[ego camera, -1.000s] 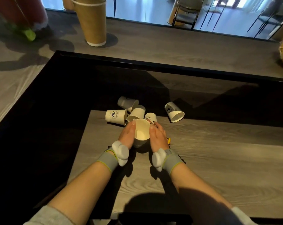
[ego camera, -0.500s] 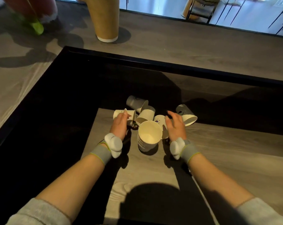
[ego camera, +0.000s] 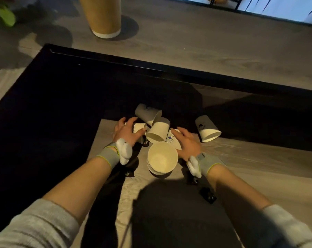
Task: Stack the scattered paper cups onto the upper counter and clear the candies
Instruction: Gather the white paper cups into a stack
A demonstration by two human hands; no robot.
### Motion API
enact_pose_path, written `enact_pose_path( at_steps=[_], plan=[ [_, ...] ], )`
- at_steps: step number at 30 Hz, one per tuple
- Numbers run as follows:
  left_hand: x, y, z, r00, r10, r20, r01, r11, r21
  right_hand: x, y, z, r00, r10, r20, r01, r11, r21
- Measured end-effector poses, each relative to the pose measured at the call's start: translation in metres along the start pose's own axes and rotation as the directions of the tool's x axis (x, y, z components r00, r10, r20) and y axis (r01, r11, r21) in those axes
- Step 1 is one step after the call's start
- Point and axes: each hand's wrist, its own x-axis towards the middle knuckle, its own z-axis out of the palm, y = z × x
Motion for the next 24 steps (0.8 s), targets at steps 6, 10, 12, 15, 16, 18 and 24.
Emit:
enact_pose_path(
  at_steps=[6,10,12,15,16,18,24],
  plan=[
    [0.001,-0.001,0.004,0.999,0.004,-0.037,-0.003,0.999,0.04,0.002,-0.001,0.002,0.998,0.047,-0.043,-0.045,0.998,0.048],
    [-0.001,0.001,0.002,0.999,0.007,-0.04,-0.005,0.999,0.039,-0.006,-0.005,-0.003,0.945,0.224,-0.239,-0.149,0.944,0.296],
    [-0.004,0.003,-0.002,0.998,0.013,-0.056,-0.012,1.0,0.02,-0.013,-0.007,-0.01,0.892,0.337,-0.301,-0.17,0.867,0.468],
    [-0.011,0.01,-0.009,0.996,0.019,-0.084,-0.022,0.999,-0.035,-0.023,-0.015,-0.022,0.838,0.447,-0.312,-0.109,0.699,0.707],
    [-0.017,0.013,-0.012,0.995,0.031,-0.097,-0.037,0.998,-0.055,-0.028,-0.022,-0.027,0.838,0.445,-0.315,-0.058,0.647,0.76],
    [-0.023,0.019,-0.015,0.99,0.061,-0.129,-0.073,0.993,-0.093,-0.031,-0.038,-0.036,0.851,0.429,-0.302,0.02,0.549,0.836],
    [-0.065,0.036,-0.024,0.968,0.213,-0.134,-0.251,0.861,-0.442,-0.057,-0.081,-0.057,0.925,0.351,-0.142,-0.024,0.429,0.903]
  ],
)
